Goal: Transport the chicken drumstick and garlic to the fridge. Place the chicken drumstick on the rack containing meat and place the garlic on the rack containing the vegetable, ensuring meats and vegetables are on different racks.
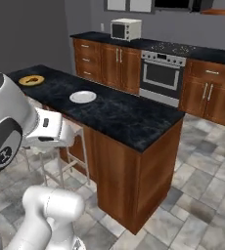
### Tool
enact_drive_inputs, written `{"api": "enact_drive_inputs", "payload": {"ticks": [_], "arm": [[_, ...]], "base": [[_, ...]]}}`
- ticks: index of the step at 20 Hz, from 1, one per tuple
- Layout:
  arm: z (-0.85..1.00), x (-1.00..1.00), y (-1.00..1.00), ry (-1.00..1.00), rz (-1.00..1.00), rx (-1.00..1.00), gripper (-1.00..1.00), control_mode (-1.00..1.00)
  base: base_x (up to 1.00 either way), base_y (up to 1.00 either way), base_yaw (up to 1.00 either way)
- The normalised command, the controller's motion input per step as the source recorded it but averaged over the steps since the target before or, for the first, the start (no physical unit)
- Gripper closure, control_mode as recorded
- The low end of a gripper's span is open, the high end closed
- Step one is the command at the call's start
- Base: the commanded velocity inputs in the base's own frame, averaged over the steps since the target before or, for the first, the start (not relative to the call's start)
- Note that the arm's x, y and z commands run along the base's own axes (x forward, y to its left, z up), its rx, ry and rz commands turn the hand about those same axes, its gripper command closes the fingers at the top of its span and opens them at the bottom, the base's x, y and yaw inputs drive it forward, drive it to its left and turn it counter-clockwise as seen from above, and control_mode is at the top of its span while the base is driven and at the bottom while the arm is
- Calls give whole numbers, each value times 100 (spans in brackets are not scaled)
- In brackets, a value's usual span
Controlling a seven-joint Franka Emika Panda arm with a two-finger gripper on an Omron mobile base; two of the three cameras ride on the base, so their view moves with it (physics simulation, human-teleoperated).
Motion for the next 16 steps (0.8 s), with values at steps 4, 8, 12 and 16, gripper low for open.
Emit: {"api": "enact_drive_inputs", "payload": {"ticks": [4,8,12,16], "arm": [[0,0,0,0,0,0,100,100],[0,0,0,0,0,0,100,100],[0,0,0,0,0,0,100,100],[0,0,0,0,0,0,100,100]], "base": [[-17,-100,-57],[7,-100,-51],[94,-100,-19],[100,-86,-4]]}}
